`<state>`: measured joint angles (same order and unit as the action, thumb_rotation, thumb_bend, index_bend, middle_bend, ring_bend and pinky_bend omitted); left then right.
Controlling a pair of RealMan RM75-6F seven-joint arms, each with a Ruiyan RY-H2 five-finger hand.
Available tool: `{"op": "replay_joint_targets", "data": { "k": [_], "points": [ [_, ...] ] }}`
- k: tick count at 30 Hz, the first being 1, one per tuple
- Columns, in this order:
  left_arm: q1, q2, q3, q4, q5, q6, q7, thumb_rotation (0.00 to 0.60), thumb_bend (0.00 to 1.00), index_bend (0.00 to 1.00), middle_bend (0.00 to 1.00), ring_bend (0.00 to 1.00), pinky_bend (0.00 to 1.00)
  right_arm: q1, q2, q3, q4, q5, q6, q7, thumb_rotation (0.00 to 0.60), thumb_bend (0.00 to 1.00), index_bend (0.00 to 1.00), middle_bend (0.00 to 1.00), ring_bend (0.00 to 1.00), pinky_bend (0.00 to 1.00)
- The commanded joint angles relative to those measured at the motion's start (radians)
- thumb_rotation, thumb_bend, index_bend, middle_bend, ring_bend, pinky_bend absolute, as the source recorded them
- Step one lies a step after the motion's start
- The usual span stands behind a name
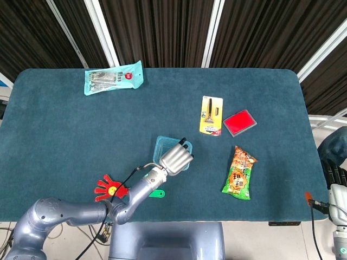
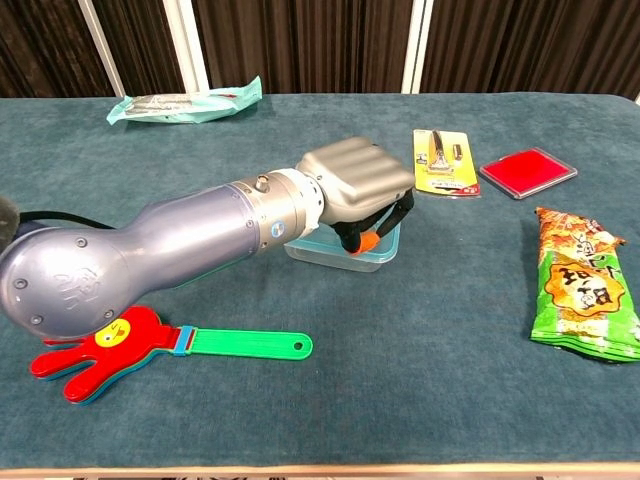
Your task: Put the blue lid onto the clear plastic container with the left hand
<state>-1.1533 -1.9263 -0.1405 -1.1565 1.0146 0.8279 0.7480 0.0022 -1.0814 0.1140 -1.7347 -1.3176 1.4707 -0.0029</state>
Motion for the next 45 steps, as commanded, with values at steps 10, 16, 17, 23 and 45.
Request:
{"op": "replay_joint_targets", "data": {
  "k": [10,16,17,23,45],
  "points": [
    [0.015,0.039,-0.063,-0.071,0.030,0.070,-0.042,0.600,0.56,0.63,0.52,0.31,0.17,0.001,0.003,0.001,-0.005,-0.003,0.003,-0.003,0.600,0.34,0.00,0.01,0.00,0.00],
    [0.104,0.187,-0.131,-0.307,0.067,0.282,-0.043,0.600,0.51,0.32,0.35,0.21,0.17,-0.003,-0.003,-0.004,0.009,-0.014,0.009,-0.004,0.600,0.34,0.00,0.01,0.00,0.00],
    [0.119,0.206,-0.133,-0.339,0.064,0.307,-0.028,0.600,0.48,0.29,0.32,0.18,0.16,-0.002,-0.004,-0.004,0.010,-0.015,0.010,-0.004,0.600,0.34,0.00,0.01,0.00,0.00],
    [0.317,0.429,-0.066,-0.622,0.078,0.563,0.073,0.600,0.35,0.25,0.19,0.08,0.03,-0.001,-0.007,-0.005,0.020,-0.030,0.019,-0.015,0.600,0.34,0.00,0.01,0.00,0.00],
    [0.941,0.725,0.288,-0.580,0.341,0.884,-0.610,0.600,0.32,0.20,0.10,0.00,0.00,0.017,0.006,-0.025,0.026,-0.131,0.046,-0.097,0.600,0.34,0.00,0.01,0.00,0.00]
  ]
}}
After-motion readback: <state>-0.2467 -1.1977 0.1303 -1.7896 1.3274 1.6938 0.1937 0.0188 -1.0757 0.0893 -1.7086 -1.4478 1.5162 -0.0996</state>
